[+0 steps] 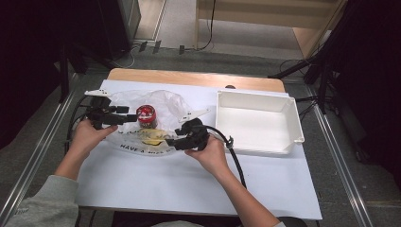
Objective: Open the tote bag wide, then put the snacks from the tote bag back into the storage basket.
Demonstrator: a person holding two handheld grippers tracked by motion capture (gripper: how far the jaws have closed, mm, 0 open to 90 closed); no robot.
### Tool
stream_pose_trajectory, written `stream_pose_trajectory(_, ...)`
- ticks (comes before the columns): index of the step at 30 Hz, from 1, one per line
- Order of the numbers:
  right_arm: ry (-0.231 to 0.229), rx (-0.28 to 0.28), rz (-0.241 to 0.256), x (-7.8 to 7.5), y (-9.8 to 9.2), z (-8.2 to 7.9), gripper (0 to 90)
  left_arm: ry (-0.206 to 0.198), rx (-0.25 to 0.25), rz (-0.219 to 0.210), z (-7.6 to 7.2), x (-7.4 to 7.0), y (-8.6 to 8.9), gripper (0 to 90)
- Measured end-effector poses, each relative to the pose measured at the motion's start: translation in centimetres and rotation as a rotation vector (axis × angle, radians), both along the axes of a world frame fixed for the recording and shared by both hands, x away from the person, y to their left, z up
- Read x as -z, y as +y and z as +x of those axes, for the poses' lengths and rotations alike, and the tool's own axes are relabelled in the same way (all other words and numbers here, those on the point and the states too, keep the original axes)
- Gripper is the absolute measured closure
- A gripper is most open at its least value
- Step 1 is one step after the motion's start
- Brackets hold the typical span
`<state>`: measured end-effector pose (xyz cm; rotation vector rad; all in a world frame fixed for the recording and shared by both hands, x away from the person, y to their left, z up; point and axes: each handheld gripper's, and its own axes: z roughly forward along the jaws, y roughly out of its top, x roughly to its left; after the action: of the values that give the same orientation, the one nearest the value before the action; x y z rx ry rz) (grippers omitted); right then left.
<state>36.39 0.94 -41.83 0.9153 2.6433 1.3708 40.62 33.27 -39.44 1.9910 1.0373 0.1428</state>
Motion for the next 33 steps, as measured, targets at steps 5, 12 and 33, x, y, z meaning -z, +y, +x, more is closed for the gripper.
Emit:
stream_pose_trajectory(5,-0.004,-0.007,0.011,-0.3,-0.1,-0.9,46.2,0.013,0.009,0.018,0.1,0.5,-0.4,25.2)
stream_pose_trajectory(12,-0.003,-0.015,-0.002,-0.1,-0.4,-1.9,46.2,0.009,0.03,0.051,0.0,0.8,-0.9,24.1)
stream_pose_trajectory(33,0.006,-0.036,0.012,0.6,-0.7,-3.4,42.6,0.026,0.009,0.095,1.0,2.9,-2.8,14.1)
